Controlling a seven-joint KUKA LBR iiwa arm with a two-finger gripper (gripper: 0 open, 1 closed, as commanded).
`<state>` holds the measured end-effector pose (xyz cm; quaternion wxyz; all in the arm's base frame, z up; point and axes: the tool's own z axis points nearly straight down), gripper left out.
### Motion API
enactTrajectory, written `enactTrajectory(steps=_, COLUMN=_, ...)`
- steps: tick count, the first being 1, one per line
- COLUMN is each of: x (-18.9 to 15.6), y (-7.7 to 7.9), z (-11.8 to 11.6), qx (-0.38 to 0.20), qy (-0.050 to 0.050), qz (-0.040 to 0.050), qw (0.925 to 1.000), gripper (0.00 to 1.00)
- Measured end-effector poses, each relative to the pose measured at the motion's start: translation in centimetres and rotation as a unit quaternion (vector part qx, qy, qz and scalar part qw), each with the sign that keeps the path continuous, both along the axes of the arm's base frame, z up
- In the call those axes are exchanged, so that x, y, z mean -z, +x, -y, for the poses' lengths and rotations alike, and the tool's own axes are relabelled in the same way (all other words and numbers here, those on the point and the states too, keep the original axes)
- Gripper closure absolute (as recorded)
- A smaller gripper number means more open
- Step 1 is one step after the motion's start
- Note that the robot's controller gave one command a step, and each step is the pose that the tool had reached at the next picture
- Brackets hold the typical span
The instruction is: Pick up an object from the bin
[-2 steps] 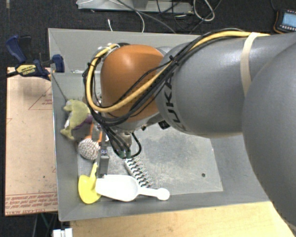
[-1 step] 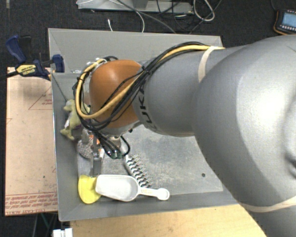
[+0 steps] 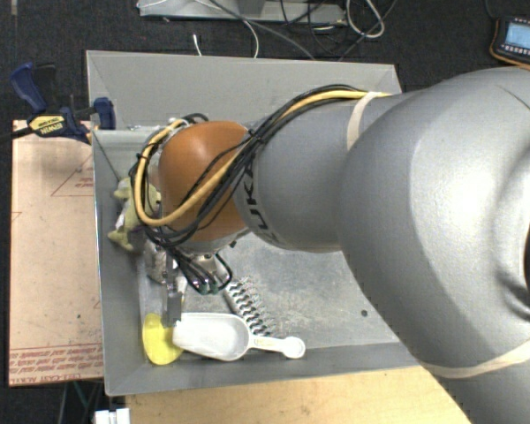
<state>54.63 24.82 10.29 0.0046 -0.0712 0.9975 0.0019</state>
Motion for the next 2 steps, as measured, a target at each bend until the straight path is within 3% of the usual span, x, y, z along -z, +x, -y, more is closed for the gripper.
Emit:
enactTrajectory(steps=1, x=2.4, y=-0.5, z=-0.5, qx=-0.158, qy=-0.001, qz=0.0010, qw=0.9875, gripper=0.00)
enactTrajectory(steps=2, x=2.5, y=-4.2, z=0.1, qx=-0.179, qy=-0.001, qz=-0.0005, qw=0.9839, gripper=0.00)
